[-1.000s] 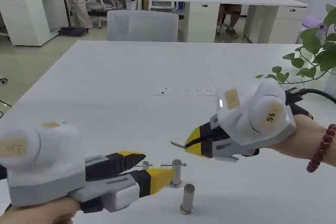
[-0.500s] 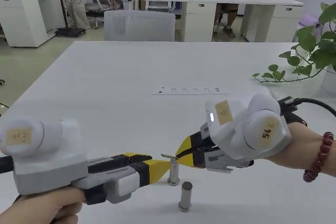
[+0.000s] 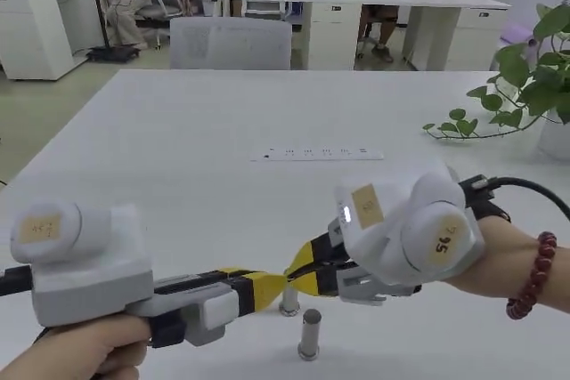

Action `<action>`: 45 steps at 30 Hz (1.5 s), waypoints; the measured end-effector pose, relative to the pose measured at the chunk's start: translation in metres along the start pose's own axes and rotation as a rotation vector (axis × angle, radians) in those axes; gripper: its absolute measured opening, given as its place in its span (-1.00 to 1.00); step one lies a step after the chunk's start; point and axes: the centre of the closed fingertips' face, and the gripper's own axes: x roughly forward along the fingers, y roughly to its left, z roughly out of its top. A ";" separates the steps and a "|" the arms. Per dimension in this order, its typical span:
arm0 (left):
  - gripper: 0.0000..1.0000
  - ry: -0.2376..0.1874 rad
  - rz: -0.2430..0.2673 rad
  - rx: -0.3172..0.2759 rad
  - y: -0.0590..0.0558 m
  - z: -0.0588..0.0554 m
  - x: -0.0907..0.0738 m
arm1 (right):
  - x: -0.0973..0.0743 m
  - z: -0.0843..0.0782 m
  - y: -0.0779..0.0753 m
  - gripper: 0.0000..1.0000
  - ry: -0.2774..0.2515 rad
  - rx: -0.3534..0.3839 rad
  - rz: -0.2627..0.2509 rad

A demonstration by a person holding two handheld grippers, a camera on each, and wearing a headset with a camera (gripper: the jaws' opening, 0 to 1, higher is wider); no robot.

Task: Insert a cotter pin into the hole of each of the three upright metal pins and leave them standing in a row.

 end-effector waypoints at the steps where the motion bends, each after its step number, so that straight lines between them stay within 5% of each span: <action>1: -0.77 0.002 -0.001 -0.003 0.000 0.000 0.000 | 0.000 0.000 0.000 -0.95 0.002 -0.006 -0.001; 22: -0.98 0.008 -0.003 -0.055 0.003 -0.004 0.002 | 0.002 0.004 0.000 -0.94 -0.005 0.024 0.002; 32: -1.00 0.009 -0.007 -0.012 0.001 -0.003 0.003 | 0.001 0.002 -0.001 -0.92 -0.020 0.081 0.009; 45: -1.00 0.026 0.013 0.036 0.007 -0.006 0.000 | -0.002 0.003 -0.001 -0.79 -0.093 0.282 0.044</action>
